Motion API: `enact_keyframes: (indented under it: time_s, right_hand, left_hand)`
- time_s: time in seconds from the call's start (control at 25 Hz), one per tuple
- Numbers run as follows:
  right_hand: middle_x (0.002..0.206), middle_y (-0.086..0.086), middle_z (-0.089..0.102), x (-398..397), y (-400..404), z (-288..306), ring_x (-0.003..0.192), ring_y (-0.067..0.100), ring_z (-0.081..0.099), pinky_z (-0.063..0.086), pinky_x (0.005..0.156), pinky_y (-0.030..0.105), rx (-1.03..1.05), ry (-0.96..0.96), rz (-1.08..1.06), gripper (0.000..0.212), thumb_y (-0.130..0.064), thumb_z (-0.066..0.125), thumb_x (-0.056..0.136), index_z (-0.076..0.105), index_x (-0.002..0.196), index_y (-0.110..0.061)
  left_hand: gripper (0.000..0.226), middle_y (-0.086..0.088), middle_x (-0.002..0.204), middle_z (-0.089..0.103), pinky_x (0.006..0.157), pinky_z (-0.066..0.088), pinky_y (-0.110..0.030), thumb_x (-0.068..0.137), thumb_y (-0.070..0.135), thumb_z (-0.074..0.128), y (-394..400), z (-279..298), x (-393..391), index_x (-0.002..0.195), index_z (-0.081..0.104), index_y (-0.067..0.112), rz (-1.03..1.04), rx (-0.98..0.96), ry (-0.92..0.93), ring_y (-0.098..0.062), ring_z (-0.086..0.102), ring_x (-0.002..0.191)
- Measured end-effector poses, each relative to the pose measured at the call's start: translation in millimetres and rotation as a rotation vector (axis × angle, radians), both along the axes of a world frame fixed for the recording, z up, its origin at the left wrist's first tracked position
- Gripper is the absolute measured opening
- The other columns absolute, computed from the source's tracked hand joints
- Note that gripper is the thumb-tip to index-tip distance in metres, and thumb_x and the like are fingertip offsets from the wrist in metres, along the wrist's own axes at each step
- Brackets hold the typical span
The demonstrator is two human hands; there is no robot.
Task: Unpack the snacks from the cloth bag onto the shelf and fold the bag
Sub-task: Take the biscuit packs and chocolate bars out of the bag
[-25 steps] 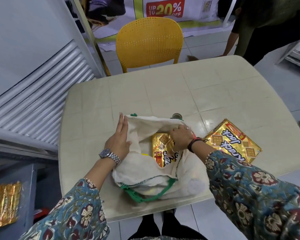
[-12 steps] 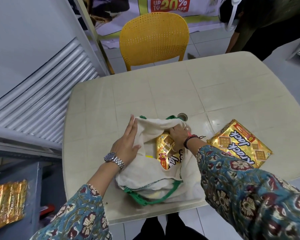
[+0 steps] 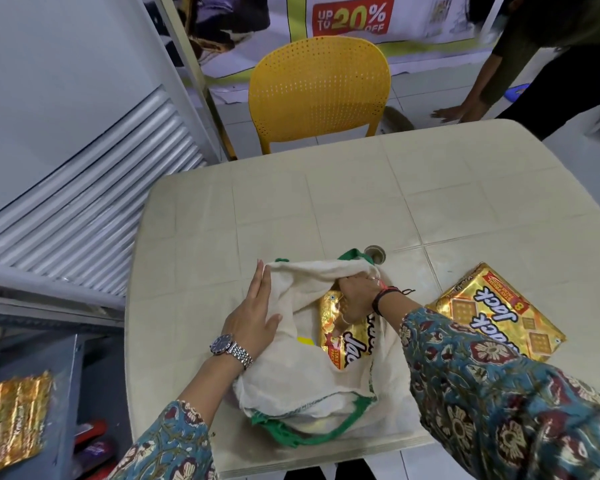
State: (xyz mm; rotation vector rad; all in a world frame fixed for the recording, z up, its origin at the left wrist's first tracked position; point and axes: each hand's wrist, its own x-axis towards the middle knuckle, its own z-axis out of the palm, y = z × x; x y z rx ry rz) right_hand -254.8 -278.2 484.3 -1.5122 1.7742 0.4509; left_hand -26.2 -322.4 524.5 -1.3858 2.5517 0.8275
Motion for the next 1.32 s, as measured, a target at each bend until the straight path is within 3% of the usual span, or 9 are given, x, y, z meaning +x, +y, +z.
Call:
enact_keyframes:
  time_s: [0.16, 0.28, 0.4, 0.56, 0.68, 0.76, 0.84, 1.04, 1.32]
  right_hand:
    - [0.133, 0.009, 0.053, 1, -2, 2, 0.122, 0.031, 0.05, 0.042, 0.104, 0.038, 0.046, -0.025, 0.041, 0.094, -0.063, 0.078, 0.057, 0.048, 0.127, -0.008]
    - [0.123, 0.008, 0.062, 1, -4, 11, 0.112, 0.027, 0.057, 0.046, 0.09, 0.031, 0.014, -0.029, 0.117, 0.056, -0.047, 0.075, 0.069, 0.056, 0.108, -0.012]
    - [0.106, 0.005, 0.065, -5, 6, 29, 0.098, 0.024, 0.06, 0.048, 0.079, 0.03, -0.12, -0.107, 0.12, 0.055, -0.044, 0.081, 0.061, 0.054, 0.097, -0.013]
    - [0.084, -0.014, 0.057, -7, 41, 76, 0.077, 0.01, 0.052, 0.042, 0.064, 0.02, -0.282, -0.25, 0.061, 0.059, -0.051, 0.085, 0.048, 0.051, 0.09, -0.026]
    - [0.091, -0.013, 0.066, -10, 67, 124, 0.082, 0.007, 0.057, 0.046, 0.069, 0.025, -0.413, -0.398, 0.009, 0.051, -0.03, 0.078, 0.05, 0.063, 0.098, -0.027]
    - [0.101, -0.014, 0.069, -15, 80, 158, 0.092, 0.002, 0.063, 0.051, 0.077, 0.022, -0.454, -0.538, -0.082, 0.058, -0.018, 0.082, 0.052, 0.067, 0.107, -0.031]
    - [0.103, -0.007, 0.072, -20, 85, 190, 0.097, 0.009, 0.067, 0.054, 0.082, 0.024, -0.474, -0.72, -0.237, 0.06, -0.01, 0.091, 0.054, 0.069, 0.108, -0.021]
    - [0.096, 0.001, 0.072, -26, 67, 221, 0.09, 0.016, 0.07, 0.055, 0.076, 0.027, -0.832, -1.022, -0.688, 0.048, -0.004, 0.083, 0.062, 0.064, 0.106, -0.009]
    - [0.115, 0.015, 0.069, -49, -31, 131, 0.095, 0.028, 0.07, 0.058, 0.076, 0.038, -0.916, -1.174, -1.53, 0.063, -0.029, 0.083, 0.067, 0.06, 0.119, -0.002]
  left_hand:
    - [0.085, 0.011, 0.153, -0.021, 0.04, 0.026, -0.019, 0.087, 0.02, 0.053, 1, 0, -3, 0.146, -0.008, 0.021, 0.001, -0.016, -0.019, -0.018, 0.047, 0.062]
    - [0.082, 0.011, 0.153, -0.021, 0.04, 0.026, -0.019, 0.088, 0.013, 0.05, 1, 4, -1, 0.147, -0.006, 0.02, -0.018, -0.045, -0.029, -0.018, 0.047, 0.067]
    - [0.086, 0.014, 0.149, -0.026, 0.042, 0.026, -0.019, 0.081, -0.007, 0.045, 2, 10, 2, 0.147, -0.003, 0.02, -0.066, -0.096, -0.024, -0.022, 0.055, 0.094]
    - [0.094, 0.01, 0.152, -0.021, 0.045, 0.024, -0.011, 0.07, -0.021, 0.036, 6, 13, 8, 0.148, -0.003, 0.018, -0.144, -0.107, -0.008, -0.017, 0.033, 0.135]
    - [0.093, 0.009, 0.146, -0.025, 0.075, 0.044, -0.014, 0.073, -0.021, 0.032, 11, 8, 13, 0.143, -0.014, 0.019, -0.195, -0.141, 0.006, -0.014, 0.004, 0.146]
    - [0.09, 0.006, 0.144, -0.028, 0.108, 0.03, -0.019, 0.074, -0.021, 0.031, 11, 4, 15, 0.134, -0.024, 0.017, -0.211, -0.128, -0.007, -0.016, -0.008, 0.145]
    - [0.088, 0.003, 0.147, -0.026, 0.118, 0.014, -0.024, 0.077, -0.019, 0.033, 9, 3, 15, 0.132, -0.026, 0.016, -0.222, -0.095, -0.015, -0.016, -0.009, 0.145]
    - [0.055, -0.001, 0.148, 0.033, 0.104, 0.034, -0.03, 0.088, 0.004, 0.042, 20, 20, 6, 0.141, 0.033, 0.014, -0.086, -0.07, 0.066, -0.022, 0.034, 0.136]
    - [0.087, 0.01, 0.154, -0.015, 0.064, 0.038, -0.024, 0.074, -0.011, 0.033, 27, 6, 27, 0.148, -0.001, 0.021, 0.015, -0.003, -0.064, -0.018, 0.051, 0.12]
